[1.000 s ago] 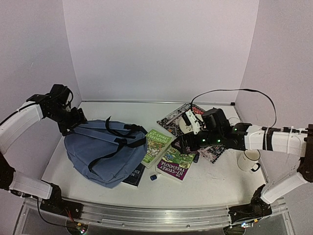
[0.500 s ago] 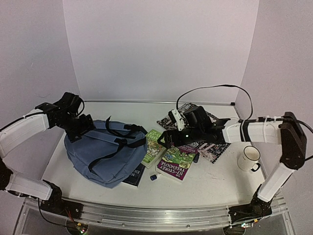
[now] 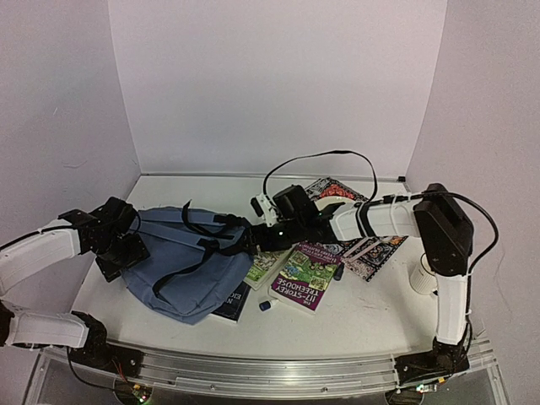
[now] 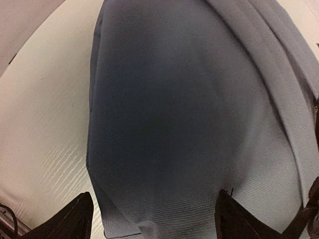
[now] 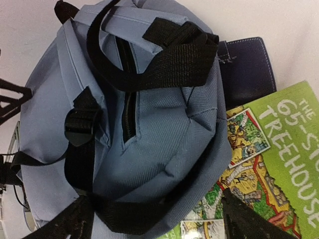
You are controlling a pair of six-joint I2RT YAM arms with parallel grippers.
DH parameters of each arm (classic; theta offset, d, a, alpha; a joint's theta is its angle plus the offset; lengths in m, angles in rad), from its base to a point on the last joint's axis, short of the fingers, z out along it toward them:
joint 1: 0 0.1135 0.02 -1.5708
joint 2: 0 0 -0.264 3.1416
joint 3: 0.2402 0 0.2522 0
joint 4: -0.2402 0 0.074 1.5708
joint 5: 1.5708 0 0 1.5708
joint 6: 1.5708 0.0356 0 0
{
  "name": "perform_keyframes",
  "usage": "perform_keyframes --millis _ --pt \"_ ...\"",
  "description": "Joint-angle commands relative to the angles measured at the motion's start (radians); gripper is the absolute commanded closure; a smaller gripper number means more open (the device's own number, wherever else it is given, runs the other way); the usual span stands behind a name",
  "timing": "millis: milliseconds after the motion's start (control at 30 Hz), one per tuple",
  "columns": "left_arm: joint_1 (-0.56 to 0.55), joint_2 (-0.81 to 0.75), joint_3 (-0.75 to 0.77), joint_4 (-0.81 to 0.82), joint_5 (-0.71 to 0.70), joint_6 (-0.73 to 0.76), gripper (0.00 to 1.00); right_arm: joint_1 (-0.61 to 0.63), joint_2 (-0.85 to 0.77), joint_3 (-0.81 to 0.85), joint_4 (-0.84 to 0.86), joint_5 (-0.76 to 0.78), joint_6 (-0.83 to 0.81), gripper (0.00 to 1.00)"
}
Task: Pack the student bag
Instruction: Adjust the student bag with the book.
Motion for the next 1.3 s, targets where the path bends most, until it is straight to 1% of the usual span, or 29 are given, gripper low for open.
perform_keyframes --millis 0,33,67,100,167,200,233,267,333,367,400,500,667,767,867,933,1000,1133,1167,1233,1267 --pt "0.003 -0.013 -0.055 0.064 -0.004 -0.028 0.19 0.028 0.071 0.09 -0.003 -0.06 -0.007 0.26" --pt "0.003 -0.017 -0.065 0.091 0.001 -0.025 0.23 0.034 0.077 0.098 -0.003 -0.066 -0.017 0.32" --pt "0.004 -0.018 -0.076 0.111 0.004 -0.02 0.26 0.041 0.076 0.099 -0.004 -0.074 -0.027 0.44" --pt "0.004 -0.021 -0.082 0.136 0.006 -0.016 0.33 0.047 0.066 0.095 -0.005 -0.082 -0.035 0.53" --pt "0.003 -0.026 -0.086 0.172 0.006 -0.005 0.52 0.062 0.031 0.075 -0.007 -0.09 -0.054 0.78" --pt "0.003 -0.026 -0.084 0.192 0.005 0.004 0.63 0.07 0.01 0.057 -0.008 -0.089 -0.065 0.89" --pt "0.003 -0.025 -0.078 0.212 0.004 0.014 0.71 0.078 -0.02 0.035 -0.01 -0.089 -0.075 0.97" --pt "0.003 -0.02 -0.071 0.225 0.002 0.027 0.8 0.088 -0.049 0.016 -0.013 -0.089 -0.085 1.0" --pt "0.003 -0.014 -0.045 0.246 -0.008 0.056 0.94 0.112 -0.117 -0.023 -0.02 -0.089 -0.108 1.0" --pt "0.003 -0.012 -0.032 0.253 -0.017 0.071 0.98 0.128 -0.15 -0.039 -0.026 -0.085 -0.123 1.0" --pt "0.003 -0.01 -0.017 0.26 -0.027 0.086 1.0 0.144 -0.18 -0.051 -0.032 -0.081 -0.143 1.0" --pt "0.003 -0.008 0.033 0.281 -0.06 0.146 1.0 0.201 -0.253 -0.074 -0.06 -0.068 -0.198 1.0" --pt "0.003 0.019 0.117 0.349 -0.093 0.294 1.0 0.32 -0.301 -0.085 -0.107 -0.035 -0.279 1.0" --pt "0.003 0.053 0.145 0.422 -0.068 0.416 1.0 0.38 -0.285 -0.091 -0.115 -0.041 -0.291 0.99" --pt "0.003 0.107 0.146 0.499 0.014 0.554 1.0 0.426 -0.25 -0.074 -0.128 -0.052 -0.305 0.94" --pt "0.003 0.136 0.137 0.516 0.013 0.609 1.0 0.441 -0.224 -0.051 -0.151 -0.051 -0.312 0.89" --pt "0.005 0.15 0.119 0.516 -0.061 0.643 1.0 0.444 -0.208 -0.036 -0.175 -0.041 -0.312 0.83" --pt "0.008 0.132 0.085 0.515 -0.183 0.7 1.0 0.443 -0.232 -0.022 -0.226 0.025 -0.317 0.57" --pt "0.009 0.135 0.083 0.514 -0.205 0.72 1.0 0.443 -0.246 -0.018 -0.243 0.041 -0.319 0.52" --pt "0.009 0.144 0.086 0.516 -0.229 0.747 0.95 0.438 -0.273 -0.007 -0.278 0.068 -0.326 0.43" --pt "0.009 0.151 0.089 0.517 -0.241 0.755 0.92 0.432 -0.288 -0.001 -0.297 0.087 -0.326 0.4"
